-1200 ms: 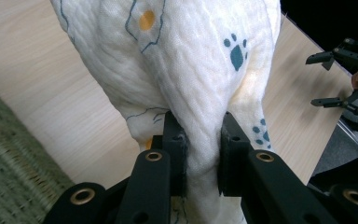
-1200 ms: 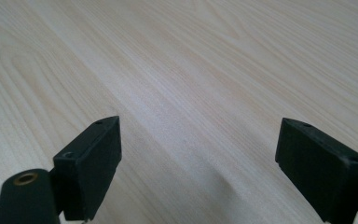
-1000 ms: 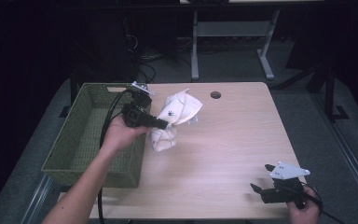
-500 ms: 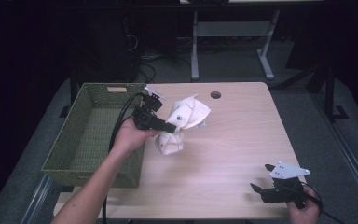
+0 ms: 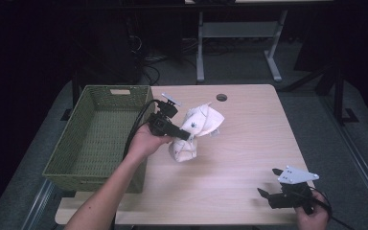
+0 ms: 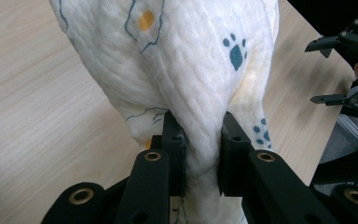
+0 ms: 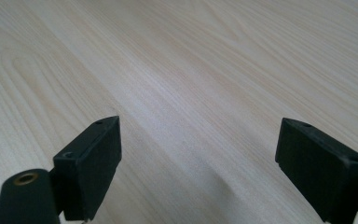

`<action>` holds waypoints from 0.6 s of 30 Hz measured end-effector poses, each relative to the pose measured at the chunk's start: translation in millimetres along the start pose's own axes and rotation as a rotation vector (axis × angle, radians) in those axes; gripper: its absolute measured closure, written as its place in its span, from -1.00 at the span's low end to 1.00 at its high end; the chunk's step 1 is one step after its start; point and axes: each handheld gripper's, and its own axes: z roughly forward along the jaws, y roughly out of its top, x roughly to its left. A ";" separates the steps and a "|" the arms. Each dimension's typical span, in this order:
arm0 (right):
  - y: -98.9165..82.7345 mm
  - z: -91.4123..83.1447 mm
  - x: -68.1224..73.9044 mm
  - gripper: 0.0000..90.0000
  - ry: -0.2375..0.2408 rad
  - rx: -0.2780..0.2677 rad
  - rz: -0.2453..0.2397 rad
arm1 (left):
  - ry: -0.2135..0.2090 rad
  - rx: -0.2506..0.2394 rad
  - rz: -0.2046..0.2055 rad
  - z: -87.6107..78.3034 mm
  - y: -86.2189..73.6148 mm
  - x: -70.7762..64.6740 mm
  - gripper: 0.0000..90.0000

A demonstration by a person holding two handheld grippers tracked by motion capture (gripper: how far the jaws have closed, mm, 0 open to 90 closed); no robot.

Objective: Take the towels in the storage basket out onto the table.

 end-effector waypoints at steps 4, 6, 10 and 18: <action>-0.3 -0.4 -0.5 -0.69 -0.002 0.002 -0.004 | -0.010 0.003 -0.001 6.9 1.5 -0.8 0.69; -0.3 -0.3 -0.6 -0.69 -0.002 0.003 -0.003 | -0.017 0.009 -0.001 13.9 2.7 -2.3 0.69; -0.4 -0.4 -0.7 -0.69 -0.002 0.004 -0.005 | -0.021 0.024 0.000 25.7 3.1 -4.1 0.68; -0.2 -0.5 -0.2 -0.69 0.000 -0.001 0.001 | -0.049 0.032 -0.014 44.2 4.3 -6.1 0.68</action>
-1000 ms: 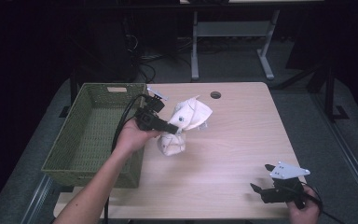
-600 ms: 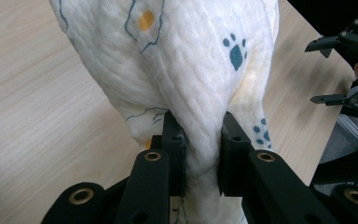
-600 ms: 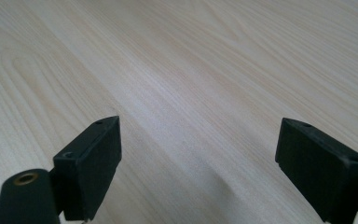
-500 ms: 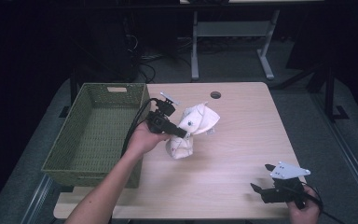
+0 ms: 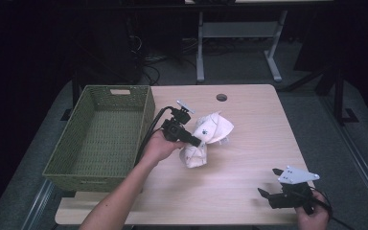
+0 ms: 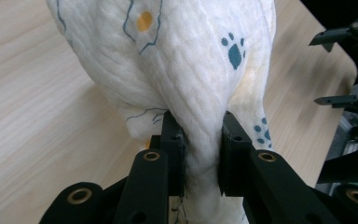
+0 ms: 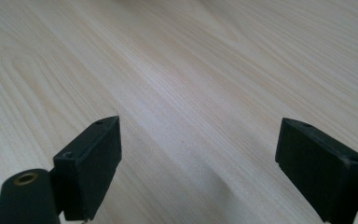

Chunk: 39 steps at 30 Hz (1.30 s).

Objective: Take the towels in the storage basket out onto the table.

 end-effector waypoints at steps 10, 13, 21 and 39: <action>0.1 -0.8 -0.2 -0.69 0.000 -0.007 0.003 | -0.007 -0.001 -0.017 18.1 2.0 -1.5 0.67; 0.1 -1.0 -0.4 -0.69 -0.001 -0.008 0.001 | -0.004 -0.001 -0.015 22.0 2.6 -1.3 0.65; -0.2 -1.1 -1.4 -0.69 -0.005 -0.007 -0.011 | -0.004 0.008 -0.022 33.6 3.9 -0.6 0.64; -0.2 -1.4 -1.6 -0.69 -0.005 -0.007 -0.010 | -0.034 0.019 -0.059 56.9 -1.3 0.2 0.60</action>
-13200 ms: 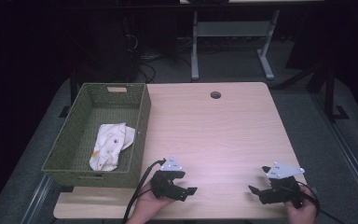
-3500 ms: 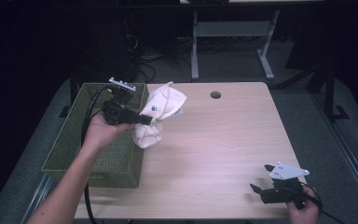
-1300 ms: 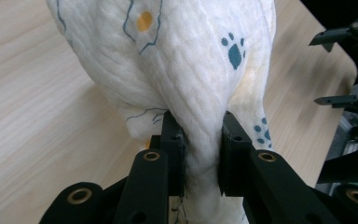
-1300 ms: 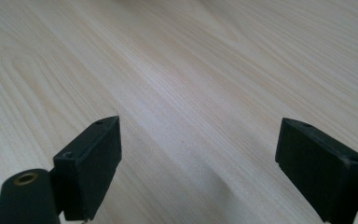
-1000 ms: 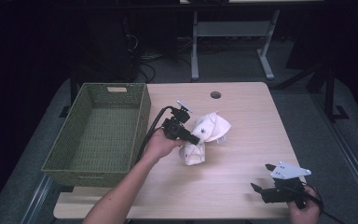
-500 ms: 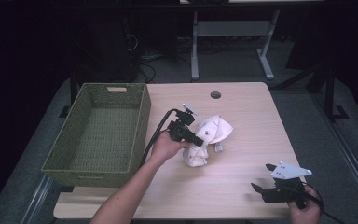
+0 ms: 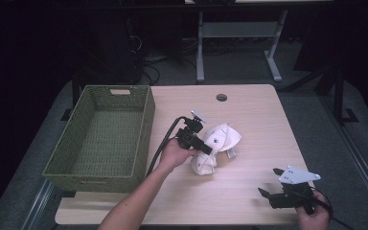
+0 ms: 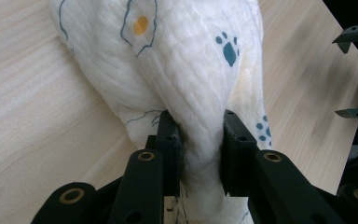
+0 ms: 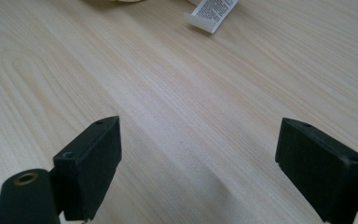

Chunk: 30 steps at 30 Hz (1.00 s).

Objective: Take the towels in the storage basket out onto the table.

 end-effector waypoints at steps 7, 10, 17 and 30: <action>0.3 0.6 0.7 -0.69 0.003 -0.002 0.008 | -0.018 -0.008 -0.001 2.3 0.2 -2.0 0.53; 0.4 0.5 0.8 -0.69 0.003 0.000 0.007 | -0.039 -0.009 0.000 4.2 0.5 -4.6 0.51; 0.3 0.6 1.0 -0.69 0.005 -0.002 0.012 | -0.084 -0.036 0.002 4.5 1.4 -10.0 0.48; 0.0 0.8 1.1 -0.69 0.004 0.007 0.008 | -0.079 -0.055 0.022 -4.9 -0.8 -10.7 0.43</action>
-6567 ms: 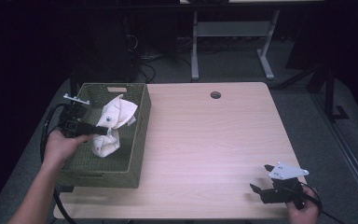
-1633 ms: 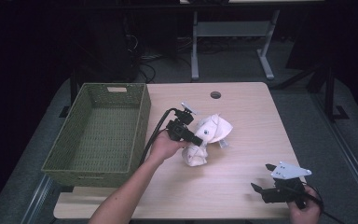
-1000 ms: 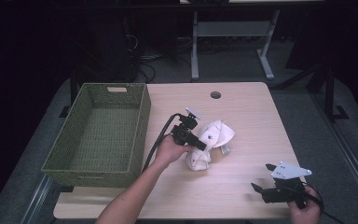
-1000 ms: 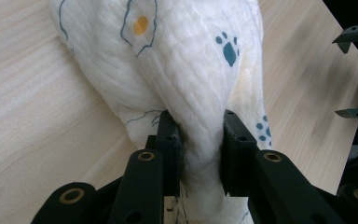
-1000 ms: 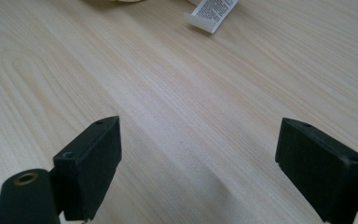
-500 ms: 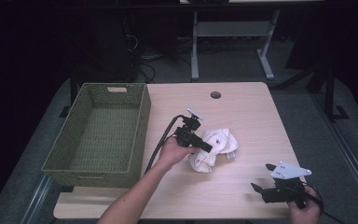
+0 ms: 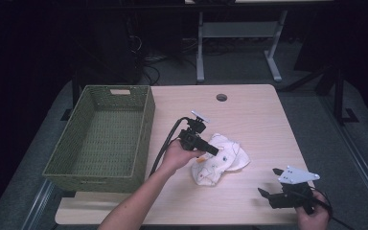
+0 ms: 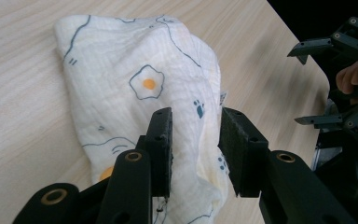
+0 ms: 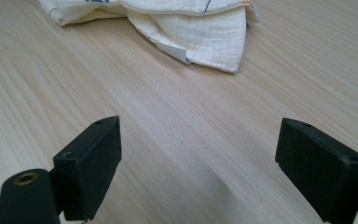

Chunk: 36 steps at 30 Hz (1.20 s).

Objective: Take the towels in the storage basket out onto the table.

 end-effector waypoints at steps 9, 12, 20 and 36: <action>-0.3 0.2 0.1 -0.69 0.001 0.003 0.000 | 0.027 -0.017 0.011 -6.2 -7.1 0.9 0.38; -0.6 0.0 0.0 -0.69 0.000 0.004 0.001 | 0.038 -0.021 0.024 -9.1 -12.3 0.0 0.35; -1.7 0.4 -1.3 -0.69 -0.003 0.011 -0.009 | 0.076 -0.043 0.033 -16.1 -28.8 0.2 0.14; -3.0 1.1 -1.4 -0.69 -0.003 0.016 -0.001 | 0.129 -0.100 0.083 -22.9 -65.1 -10.8 -0.32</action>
